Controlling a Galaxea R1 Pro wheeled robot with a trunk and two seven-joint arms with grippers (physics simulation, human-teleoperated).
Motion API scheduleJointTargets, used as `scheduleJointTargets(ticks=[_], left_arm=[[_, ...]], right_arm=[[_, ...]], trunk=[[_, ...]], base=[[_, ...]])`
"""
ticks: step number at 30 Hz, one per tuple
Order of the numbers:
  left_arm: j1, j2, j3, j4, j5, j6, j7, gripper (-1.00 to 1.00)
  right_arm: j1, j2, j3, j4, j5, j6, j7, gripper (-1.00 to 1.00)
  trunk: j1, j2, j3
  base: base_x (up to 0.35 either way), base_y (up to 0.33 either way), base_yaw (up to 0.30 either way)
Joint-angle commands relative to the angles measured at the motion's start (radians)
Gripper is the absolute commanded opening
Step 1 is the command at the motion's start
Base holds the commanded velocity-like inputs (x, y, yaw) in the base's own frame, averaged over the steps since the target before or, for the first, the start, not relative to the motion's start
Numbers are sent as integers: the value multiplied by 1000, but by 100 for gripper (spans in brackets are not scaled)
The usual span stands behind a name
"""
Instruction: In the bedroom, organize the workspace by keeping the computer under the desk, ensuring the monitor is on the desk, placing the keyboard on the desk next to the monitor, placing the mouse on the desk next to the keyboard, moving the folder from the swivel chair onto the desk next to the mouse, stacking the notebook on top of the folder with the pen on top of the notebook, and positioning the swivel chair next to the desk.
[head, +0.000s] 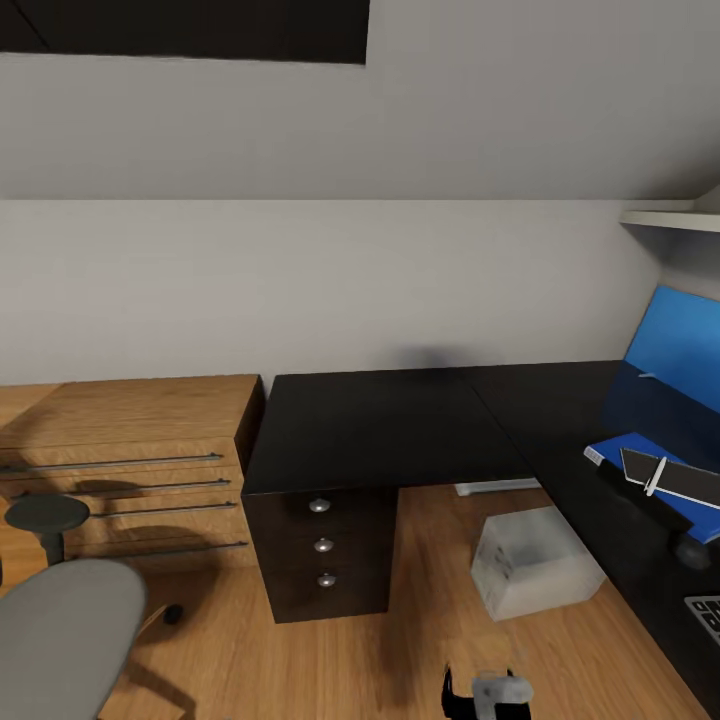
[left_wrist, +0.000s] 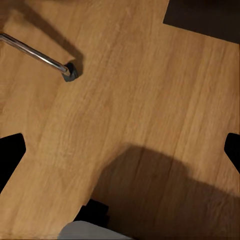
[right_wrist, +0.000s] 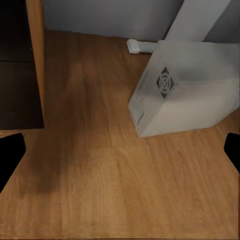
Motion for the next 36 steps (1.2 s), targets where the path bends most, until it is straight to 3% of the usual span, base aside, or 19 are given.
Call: scheduleJointTargets(ticks=[1, 6, 7, 12, 15, 16, 20, 29, 30, 34, 36], left_arm=[[-1, 2, -7, 28, 11, -8, 7, 100], [-1, 0, -6, 197, 16, -127, 6, 100], [-1, -2, -7, 259, 17, -171, 5, 100], [-1, -5, -10, 351, 18, -214, -3, 100], [-1, -5, -9, 388, 20, -226, -95, 100], [-1, -6, -10, 413, 21, -227, -158, 100], [-1, -19, -11, 432, 18, -229, -205, 100], [-1, -23, -11, 434, 18, -229, -207, 100], [-1, -23, -7, 436, 19, -228, -206, 100], [-1, -24, -8, 474, 19, -229, -209, 100], [-1, -26, -10, 564, 18, -241, -214, 100]], right_arm=[[1, 0, 21, 63, -8, -61, -3, 100], [3, 7, 38, 287, -7, -196, 41, 100], [3, 19, 34, 332, -9, -227, 90, 100], [3, 37, 16, 382, -13, -257, 182, 100], [2, 57, -8, 472, -23, -286, 241, 100], [2, 64, -23, 512, -47, -317, 289, 100], [1, 70, -35, 541, -82, -346, 361, 100], [1, 69, -40, 586, -86, -349, 368, 100], [1, 69, -56, 724, -93, -407, 368, 100], [1, 69, -59, 787, -96, -448, 369, 100], [1, 70, -60, 842, -106, -487, 369, 100]], trunk=[[0, -1, -1], [0, -1, -1], [0, -1, -1], [-15, 27, 12], [-27, 48, 21], [-31, 55, 24], [-46, 83, 37], [-81, 146, 65], [-84, 153, 68], [-100, 181, 81], [-107, 195, 87]], base=[[0, 0, 0], [0, 0, 0], [0, 0, 0], [0, 0, 0], [0, 0, 0], [0, 0, 0], [0, 0, 0], [0, 0, 0], [0, 0, 0], [0, 0, 4], [0, 0, 44]])
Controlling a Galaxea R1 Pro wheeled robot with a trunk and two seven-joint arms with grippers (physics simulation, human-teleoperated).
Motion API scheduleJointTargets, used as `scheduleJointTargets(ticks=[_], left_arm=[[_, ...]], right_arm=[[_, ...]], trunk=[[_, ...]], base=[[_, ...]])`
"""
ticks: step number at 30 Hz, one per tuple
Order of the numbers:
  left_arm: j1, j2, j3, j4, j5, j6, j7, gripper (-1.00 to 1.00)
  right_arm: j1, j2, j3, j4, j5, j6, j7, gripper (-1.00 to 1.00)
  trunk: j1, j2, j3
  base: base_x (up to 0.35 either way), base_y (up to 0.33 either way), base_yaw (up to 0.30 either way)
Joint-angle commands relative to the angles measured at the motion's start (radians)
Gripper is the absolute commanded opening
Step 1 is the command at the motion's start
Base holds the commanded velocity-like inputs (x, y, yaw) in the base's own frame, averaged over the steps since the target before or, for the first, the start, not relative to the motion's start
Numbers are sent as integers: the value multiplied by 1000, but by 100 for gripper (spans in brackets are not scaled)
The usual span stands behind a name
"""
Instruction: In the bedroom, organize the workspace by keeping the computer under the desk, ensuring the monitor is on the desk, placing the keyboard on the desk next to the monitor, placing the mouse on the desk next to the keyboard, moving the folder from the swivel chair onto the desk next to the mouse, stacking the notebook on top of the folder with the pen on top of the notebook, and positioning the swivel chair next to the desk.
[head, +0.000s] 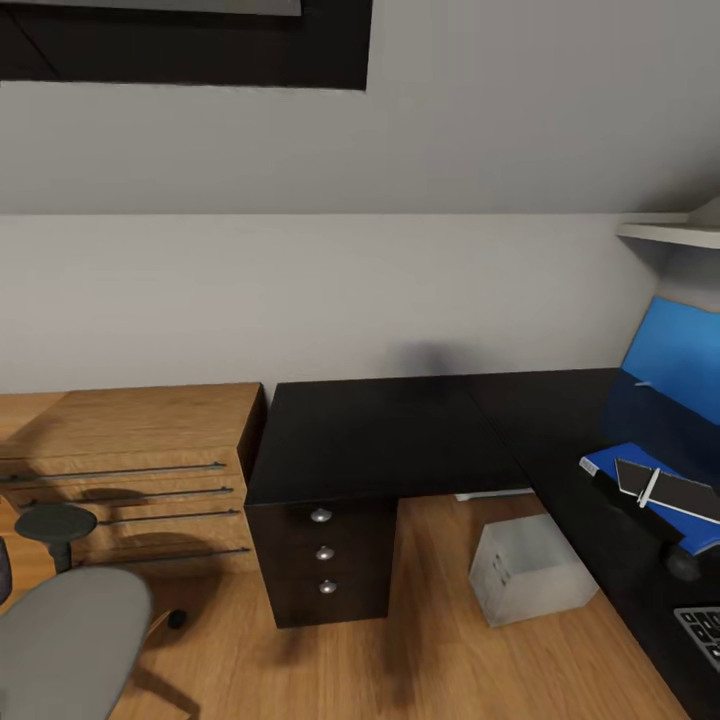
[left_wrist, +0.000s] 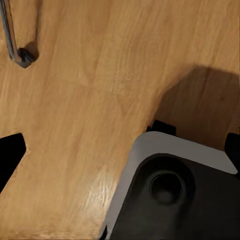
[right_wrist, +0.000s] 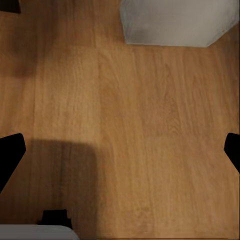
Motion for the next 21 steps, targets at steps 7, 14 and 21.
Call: scheduleJointTargets(ticks=[7, 14, 21], left_arm=[[-1, -30, -9, 127, 5, -127, 2, 100], [-1, -42, -10, 131, 3, -132, 2, 100], [-1, -53, -7, 131, 4, -133, 2, 100]], right_arm=[[0, 53, 10, 70, -29, -146, -7, 100], [0, 61, 10, 86, -30, -174, -6, 100], [0, 63, 10, 86, -30, -173, -5, 100]], trunk=[[-27, 49, 20], [-38, 70, 25], [-38, 70, 20]], base=[[0, 0, 191], [0, 0, 254], [0, 0, 255]])
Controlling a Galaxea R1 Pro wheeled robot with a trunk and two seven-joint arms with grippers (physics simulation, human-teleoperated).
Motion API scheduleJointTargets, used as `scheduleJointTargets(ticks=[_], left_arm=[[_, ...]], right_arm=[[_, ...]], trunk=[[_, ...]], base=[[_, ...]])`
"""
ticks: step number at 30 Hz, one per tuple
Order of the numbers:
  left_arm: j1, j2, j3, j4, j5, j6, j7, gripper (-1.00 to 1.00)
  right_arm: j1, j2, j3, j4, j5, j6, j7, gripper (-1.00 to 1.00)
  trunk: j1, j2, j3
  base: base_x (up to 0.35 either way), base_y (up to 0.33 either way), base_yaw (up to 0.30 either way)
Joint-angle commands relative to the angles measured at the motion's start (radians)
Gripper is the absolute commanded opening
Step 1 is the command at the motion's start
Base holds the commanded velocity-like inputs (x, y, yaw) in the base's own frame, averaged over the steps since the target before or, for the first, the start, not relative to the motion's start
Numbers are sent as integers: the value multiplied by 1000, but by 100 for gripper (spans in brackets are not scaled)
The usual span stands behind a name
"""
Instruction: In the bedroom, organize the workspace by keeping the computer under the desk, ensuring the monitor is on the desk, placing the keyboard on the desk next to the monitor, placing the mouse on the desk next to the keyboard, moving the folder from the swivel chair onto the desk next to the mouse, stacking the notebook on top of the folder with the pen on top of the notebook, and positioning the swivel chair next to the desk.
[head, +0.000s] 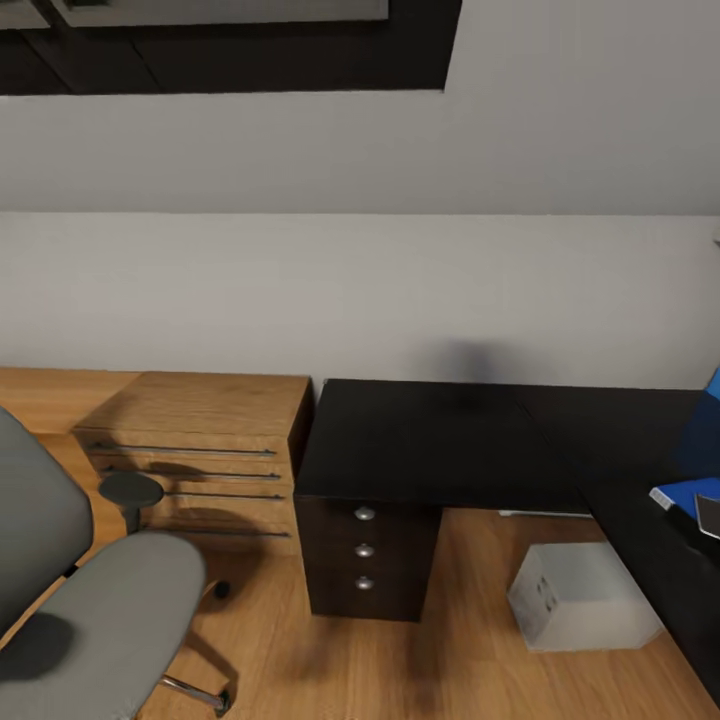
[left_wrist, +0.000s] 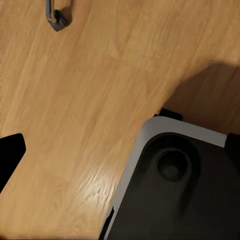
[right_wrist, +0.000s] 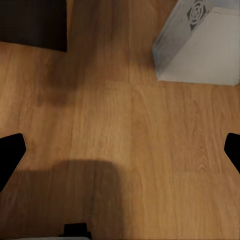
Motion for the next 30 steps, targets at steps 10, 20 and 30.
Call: scheduleJointTargets(ticks=[10, 20, 30], left_arm=[[0, -2, -10, -1, 3, 1, 7, 100], [0, -2, -9, -1, 3, 2, 7, 100], [0, -2, -9, -1, 3, 3, 7, 100]], right_arm=[[0, -2, 8, 0, -5, 2, -6, 100], [-1, 0, 11, -2, -4, 37, 22, 100], [-1, -2, 8, -2, -4, 40, 83, 100]], trunk=[[0, -1, -12], [0, -1, -22], [0, -1, -31]], base=[[-224, 0, 212], [-260, 0, 204], [-174, 0, 232]])
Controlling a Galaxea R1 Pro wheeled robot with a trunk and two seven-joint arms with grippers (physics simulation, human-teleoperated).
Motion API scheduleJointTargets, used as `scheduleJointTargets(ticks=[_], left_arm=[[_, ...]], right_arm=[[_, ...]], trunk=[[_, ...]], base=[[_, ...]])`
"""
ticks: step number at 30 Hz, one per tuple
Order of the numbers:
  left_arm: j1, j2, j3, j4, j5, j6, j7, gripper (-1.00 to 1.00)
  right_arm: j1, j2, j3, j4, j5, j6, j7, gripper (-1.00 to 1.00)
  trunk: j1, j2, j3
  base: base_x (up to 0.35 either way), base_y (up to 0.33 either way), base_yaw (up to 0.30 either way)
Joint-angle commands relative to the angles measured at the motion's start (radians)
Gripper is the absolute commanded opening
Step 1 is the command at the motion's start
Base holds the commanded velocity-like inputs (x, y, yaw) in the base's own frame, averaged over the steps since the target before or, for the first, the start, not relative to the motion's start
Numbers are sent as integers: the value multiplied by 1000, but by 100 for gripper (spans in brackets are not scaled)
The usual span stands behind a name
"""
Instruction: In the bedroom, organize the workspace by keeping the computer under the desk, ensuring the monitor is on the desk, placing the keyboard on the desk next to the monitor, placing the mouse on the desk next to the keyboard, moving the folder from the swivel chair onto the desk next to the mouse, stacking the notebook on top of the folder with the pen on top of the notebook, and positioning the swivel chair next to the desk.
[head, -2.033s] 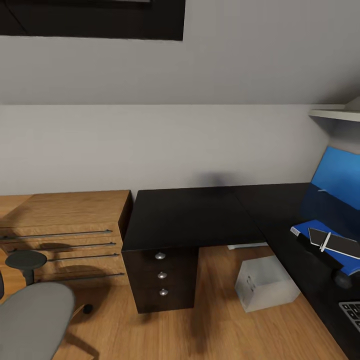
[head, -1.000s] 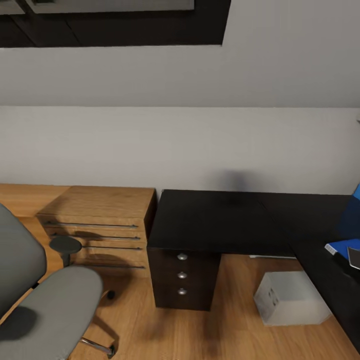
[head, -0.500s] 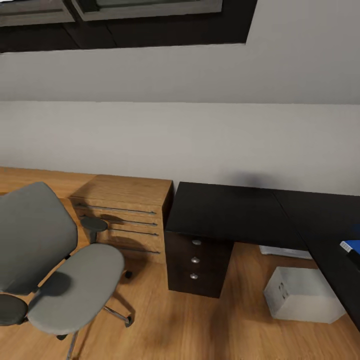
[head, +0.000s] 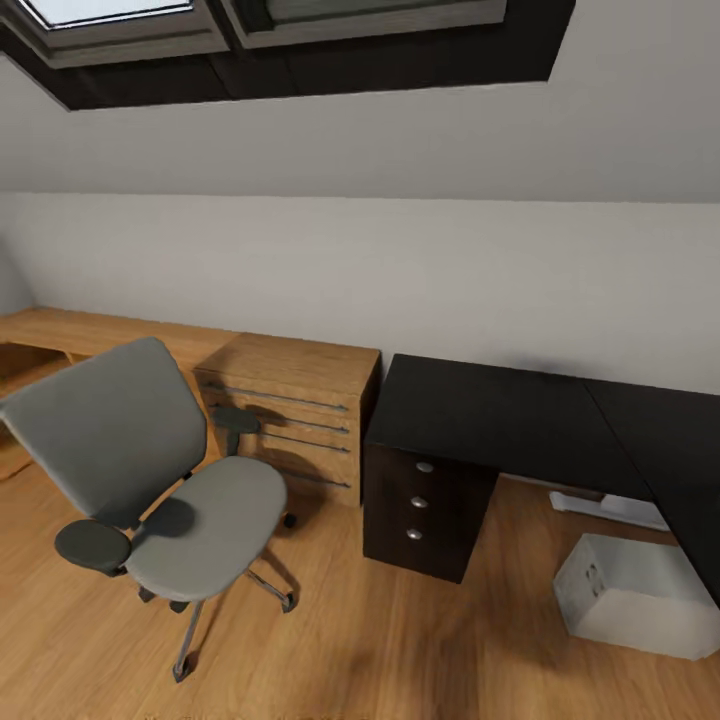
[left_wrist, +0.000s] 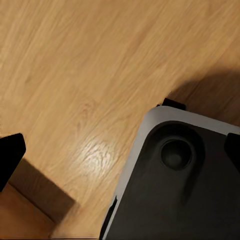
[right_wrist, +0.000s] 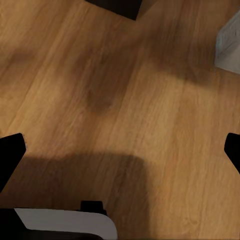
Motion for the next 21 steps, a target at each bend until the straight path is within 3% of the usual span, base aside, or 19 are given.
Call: scheduleJointTargets(ticks=[1, 21], left_arm=[[0, 0, -8, -1, 3, 0, 7, 100], [0, 0, -7, -1, 3, 2, 7, 100]], right_arm=[[-1, 1, 9, 1, -3, -2, -5, 100], [-1, 3, 11, 2, -3, -2, -4, 100]], trunk=[[0, -1, -1], [0, -1, -2]], base=[[-31, 0, 251], [-4, 0, 264]])
